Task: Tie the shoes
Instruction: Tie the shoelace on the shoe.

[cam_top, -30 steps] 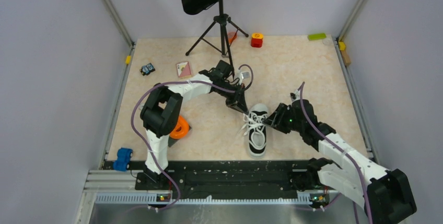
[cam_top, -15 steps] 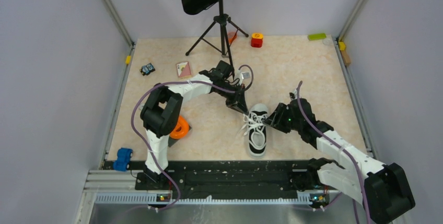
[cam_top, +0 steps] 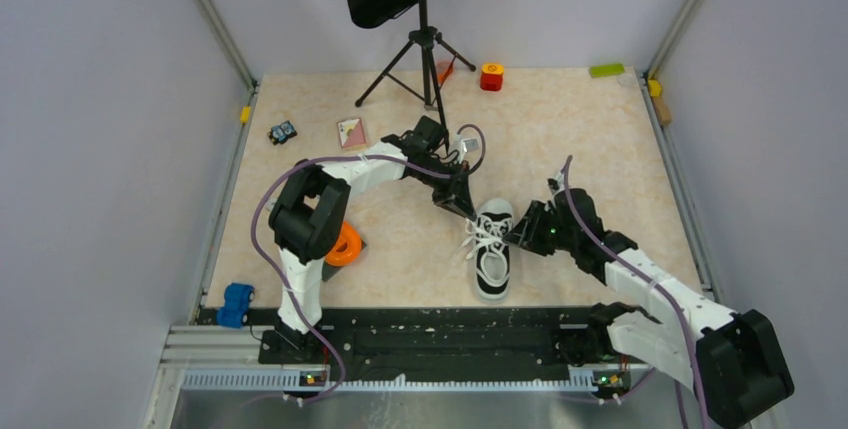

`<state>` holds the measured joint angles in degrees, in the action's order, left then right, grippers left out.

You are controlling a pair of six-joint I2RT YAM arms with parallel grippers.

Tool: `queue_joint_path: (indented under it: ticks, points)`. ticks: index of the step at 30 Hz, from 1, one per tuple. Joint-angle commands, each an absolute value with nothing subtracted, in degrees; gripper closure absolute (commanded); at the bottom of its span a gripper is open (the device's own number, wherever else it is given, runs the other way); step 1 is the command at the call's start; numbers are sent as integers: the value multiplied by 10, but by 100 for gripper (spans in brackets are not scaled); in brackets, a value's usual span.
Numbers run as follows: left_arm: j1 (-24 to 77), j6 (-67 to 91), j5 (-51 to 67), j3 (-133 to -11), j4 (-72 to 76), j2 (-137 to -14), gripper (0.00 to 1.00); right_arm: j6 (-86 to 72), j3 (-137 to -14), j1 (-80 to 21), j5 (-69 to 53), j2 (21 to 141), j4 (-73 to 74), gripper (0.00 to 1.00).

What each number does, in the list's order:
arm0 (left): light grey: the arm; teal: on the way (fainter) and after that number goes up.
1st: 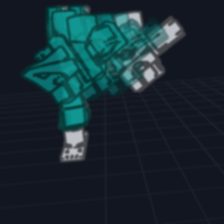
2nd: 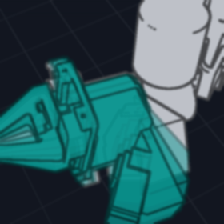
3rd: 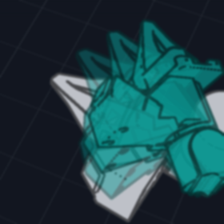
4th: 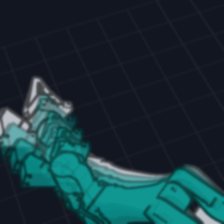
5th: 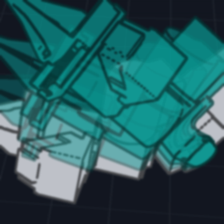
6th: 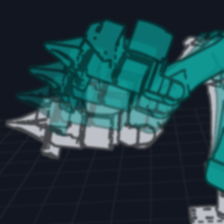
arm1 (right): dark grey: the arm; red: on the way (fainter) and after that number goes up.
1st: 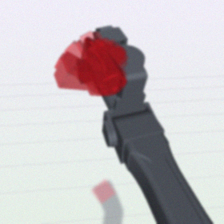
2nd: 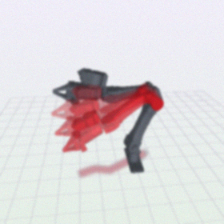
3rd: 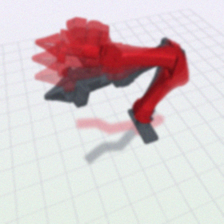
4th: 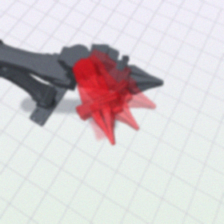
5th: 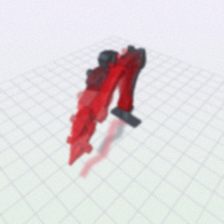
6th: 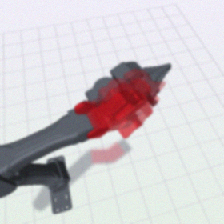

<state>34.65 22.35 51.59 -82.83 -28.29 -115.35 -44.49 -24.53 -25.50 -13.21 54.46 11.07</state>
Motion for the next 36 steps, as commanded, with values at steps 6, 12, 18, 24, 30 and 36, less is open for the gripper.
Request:
queue_joint_path:
  ticks: [6,12,18,24,30,36]
  points:
    - [349,215,523,-831,-279,-1124,100,-415,-275,-266,-127,566,103,79]
    - [349,211,522,-827,-282,-1122,100,-410,-293,-266,-111,543,135,97]
    - [348,201,510,-826,-295,-1114,100,-408,-299,-267,-105,528,152,100]
    - [344,180,488,-812,-321,-1091,100,-409,-296,-267,-84,517,158,100]
    - [337,167,469,-764,-326,-1065,100,-414,-279,-267,-63,502,162,100]
    - [322,164,459,-717,-320,-1037,100,-421,-265,-267,-52,490,166,100]
